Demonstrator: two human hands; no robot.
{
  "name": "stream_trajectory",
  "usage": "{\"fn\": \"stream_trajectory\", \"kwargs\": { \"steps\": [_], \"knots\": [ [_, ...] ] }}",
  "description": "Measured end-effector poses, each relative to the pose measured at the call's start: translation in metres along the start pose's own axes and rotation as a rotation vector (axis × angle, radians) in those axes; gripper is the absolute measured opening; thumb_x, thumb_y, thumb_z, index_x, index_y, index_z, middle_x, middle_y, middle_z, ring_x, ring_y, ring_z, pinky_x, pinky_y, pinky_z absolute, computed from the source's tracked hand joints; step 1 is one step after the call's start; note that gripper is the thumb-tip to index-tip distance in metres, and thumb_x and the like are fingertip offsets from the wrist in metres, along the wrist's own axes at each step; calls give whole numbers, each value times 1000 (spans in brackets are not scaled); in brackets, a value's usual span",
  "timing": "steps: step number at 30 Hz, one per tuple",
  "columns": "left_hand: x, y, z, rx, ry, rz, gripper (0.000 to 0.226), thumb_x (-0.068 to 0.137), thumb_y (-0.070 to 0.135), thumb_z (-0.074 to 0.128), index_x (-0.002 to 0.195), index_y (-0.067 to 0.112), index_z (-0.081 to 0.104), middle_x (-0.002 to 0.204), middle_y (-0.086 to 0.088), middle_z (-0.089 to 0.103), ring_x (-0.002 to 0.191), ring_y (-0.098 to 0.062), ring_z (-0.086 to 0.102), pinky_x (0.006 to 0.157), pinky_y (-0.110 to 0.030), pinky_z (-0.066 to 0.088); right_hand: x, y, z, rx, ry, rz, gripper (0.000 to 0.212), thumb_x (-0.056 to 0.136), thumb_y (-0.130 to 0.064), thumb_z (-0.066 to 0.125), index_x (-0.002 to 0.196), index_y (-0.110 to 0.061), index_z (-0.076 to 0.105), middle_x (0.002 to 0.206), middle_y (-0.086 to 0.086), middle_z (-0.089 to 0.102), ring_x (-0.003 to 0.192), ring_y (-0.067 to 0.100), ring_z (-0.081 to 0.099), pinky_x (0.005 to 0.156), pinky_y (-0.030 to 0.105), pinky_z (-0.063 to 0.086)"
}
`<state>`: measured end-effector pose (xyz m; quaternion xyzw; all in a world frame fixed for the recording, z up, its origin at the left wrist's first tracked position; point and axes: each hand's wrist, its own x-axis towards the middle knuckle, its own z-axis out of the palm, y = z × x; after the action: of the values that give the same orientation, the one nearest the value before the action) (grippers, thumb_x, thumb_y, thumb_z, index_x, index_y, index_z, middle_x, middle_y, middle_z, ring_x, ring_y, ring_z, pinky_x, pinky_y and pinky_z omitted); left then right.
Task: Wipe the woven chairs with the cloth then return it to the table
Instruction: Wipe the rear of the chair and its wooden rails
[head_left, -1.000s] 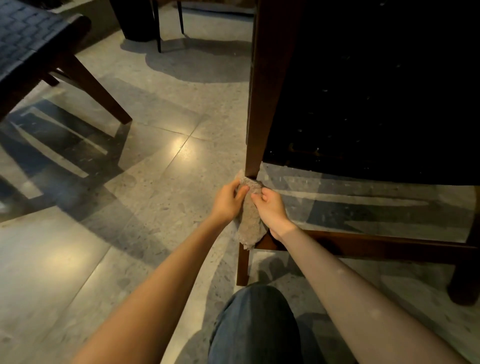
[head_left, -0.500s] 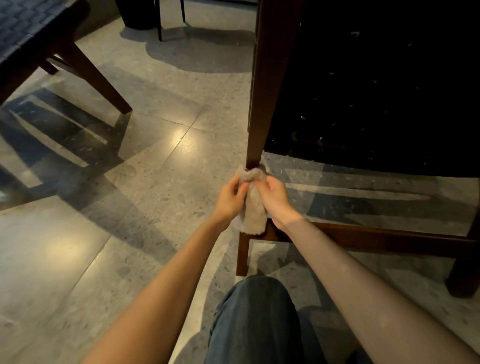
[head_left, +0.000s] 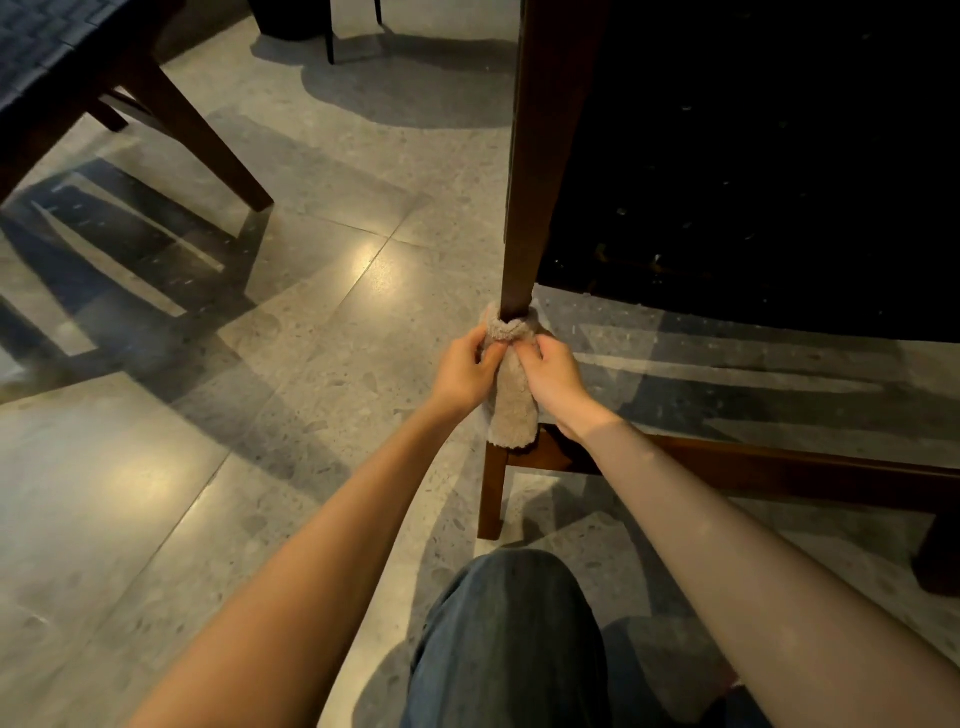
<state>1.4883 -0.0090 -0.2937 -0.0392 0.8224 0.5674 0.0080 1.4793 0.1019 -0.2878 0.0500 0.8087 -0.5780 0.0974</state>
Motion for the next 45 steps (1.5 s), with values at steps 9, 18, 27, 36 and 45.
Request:
{"fn": "stream_trajectory", "kwargs": {
  "steps": [9,18,27,36,45],
  "knots": [
    [-48,-53,15,41,-136,-202,10,96,20,51,97,21,60,89,11,60,85,-4,57,67,-12,44,-29,51,10,-193,-126,62,29,99,-15,47,125,-7,57,116,12,64,110,24,58,93,31,44],
    [-74,-57,10,53,96,-34,27,88,21,65,115,20,67,105,12,67,86,7,60,78,-8,49,-63,64,-14,-273,120,-184,8,83,-22,73,84,-21,66,69,-15,60,66,-3,58,52,10,43],
    [-89,-98,23,150,-135,-273,20,95,21,54,107,15,69,99,3,67,91,-12,61,84,-26,50,-72,104,17,-278,43,-60,15,85,-16,70,99,-18,63,87,-15,57,76,-5,53,62,7,43],
    [-112,-114,20,277,-208,-355,17,92,22,60,89,6,65,84,-9,67,81,-24,64,72,-33,52,-82,124,19,-442,-256,39,18,90,-22,64,107,-18,60,105,-1,65,93,11,60,64,15,43],
    [-94,-61,-51,154,147,-126,21,91,17,61,110,11,59,103,0,61,90,-10,58,78,-17,48,-54,20,27,-469,-324,-380,42,85,-31,69,112,-33,37,81,-15,58,67,-6,54,46,8,39]
  ]
}}
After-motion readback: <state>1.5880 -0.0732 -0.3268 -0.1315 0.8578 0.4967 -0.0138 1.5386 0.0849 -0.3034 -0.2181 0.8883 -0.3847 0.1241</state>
